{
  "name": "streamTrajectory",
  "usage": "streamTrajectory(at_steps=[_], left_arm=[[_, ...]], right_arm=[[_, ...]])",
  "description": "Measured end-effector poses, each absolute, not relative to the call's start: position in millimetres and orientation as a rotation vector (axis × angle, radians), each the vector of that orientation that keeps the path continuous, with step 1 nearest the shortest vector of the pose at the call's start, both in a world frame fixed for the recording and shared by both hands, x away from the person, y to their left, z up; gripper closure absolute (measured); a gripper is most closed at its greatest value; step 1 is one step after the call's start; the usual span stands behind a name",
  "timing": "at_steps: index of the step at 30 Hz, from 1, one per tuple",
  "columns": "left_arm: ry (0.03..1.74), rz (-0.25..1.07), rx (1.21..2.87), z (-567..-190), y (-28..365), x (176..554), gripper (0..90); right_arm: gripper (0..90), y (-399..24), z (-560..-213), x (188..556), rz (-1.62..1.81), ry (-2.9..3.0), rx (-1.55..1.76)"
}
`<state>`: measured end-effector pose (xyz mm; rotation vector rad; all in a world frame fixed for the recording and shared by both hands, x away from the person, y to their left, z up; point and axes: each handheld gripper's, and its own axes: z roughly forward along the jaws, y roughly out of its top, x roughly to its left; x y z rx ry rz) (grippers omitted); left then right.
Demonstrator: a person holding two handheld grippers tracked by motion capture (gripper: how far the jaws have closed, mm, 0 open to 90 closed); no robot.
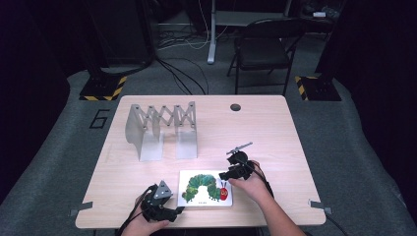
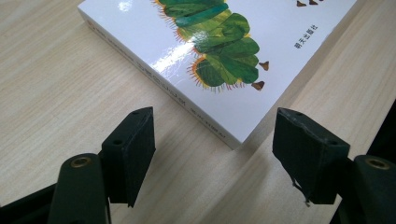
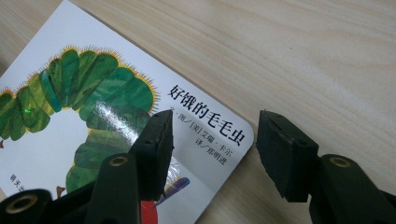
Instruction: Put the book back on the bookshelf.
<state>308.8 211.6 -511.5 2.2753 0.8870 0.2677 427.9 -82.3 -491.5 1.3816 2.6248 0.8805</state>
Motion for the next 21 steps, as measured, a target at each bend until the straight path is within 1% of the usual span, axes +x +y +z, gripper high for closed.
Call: streamTrajectory(at_steps=[4,14,16,17,21], left_arm=[[0.896,0.256,2.266,-514,208,308,30.2],[0.872,0.276,2.277,-516,201,307,31.6],[0.868,0.256,2.273,-516,199,306,32.6],[0.869,0.278,2.284,-515,197,305,31.8],[0.886,0.278,2.281,-515,195,304,31.7]], right_arm=[[45.6,-81,-493,428,0.882,2.632,1.388],[44.6,-79,-496,428,0.864,2.631,1.417],[44.2,-79,-496,429,0.868,2.632,1.41],[44.0,-78,-495,430,0.86,2.638,1.415],[43.2,-76,-496,429,0.861,2.62,1.424]])
